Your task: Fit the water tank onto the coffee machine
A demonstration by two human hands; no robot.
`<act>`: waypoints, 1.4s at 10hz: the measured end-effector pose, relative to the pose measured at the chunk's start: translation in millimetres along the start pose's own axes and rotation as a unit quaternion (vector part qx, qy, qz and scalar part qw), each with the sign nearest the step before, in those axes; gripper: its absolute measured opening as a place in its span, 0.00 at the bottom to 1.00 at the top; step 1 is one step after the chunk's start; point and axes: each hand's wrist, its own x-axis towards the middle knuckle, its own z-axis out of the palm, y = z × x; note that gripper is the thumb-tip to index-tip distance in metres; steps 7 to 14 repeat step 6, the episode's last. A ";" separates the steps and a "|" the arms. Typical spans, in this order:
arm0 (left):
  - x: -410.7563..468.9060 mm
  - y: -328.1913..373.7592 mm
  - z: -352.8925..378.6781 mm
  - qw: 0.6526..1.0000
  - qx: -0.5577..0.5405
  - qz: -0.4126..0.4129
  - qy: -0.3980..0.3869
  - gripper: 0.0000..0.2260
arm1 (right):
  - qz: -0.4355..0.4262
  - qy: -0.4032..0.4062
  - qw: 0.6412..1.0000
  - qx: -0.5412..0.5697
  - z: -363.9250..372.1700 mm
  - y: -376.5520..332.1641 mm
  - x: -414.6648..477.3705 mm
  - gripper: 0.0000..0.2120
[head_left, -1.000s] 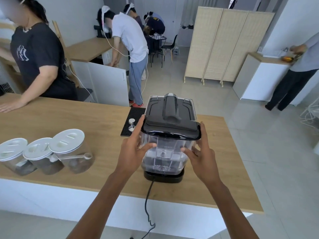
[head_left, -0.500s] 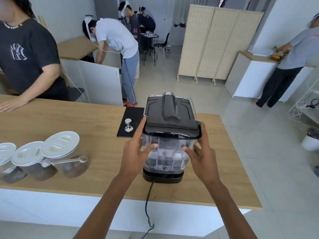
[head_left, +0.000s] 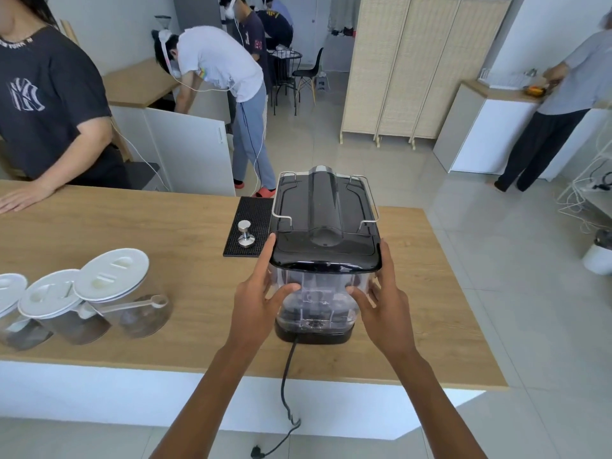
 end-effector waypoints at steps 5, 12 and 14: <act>-15.6 -1.2 -0.1 1.000 0.025 -0.009 0.000 0.42 | -0.008 0.035 0.998 -0.056 -6.9 0.7 -11.7 0.44; -28.3 -19.7 -6.7 0.996 0.063 -0.028 -0.048 0.43 | 0.003 0.031 0.997 -0.067 -7.4 15.2 -22.9 0.42; -28.3 -19.7 -6.7 0.996 0.063 -0.028 -0.048 0.43 | 0.003 0.031 0.997 -0.067 -7.4 15.2 -22.9 0.42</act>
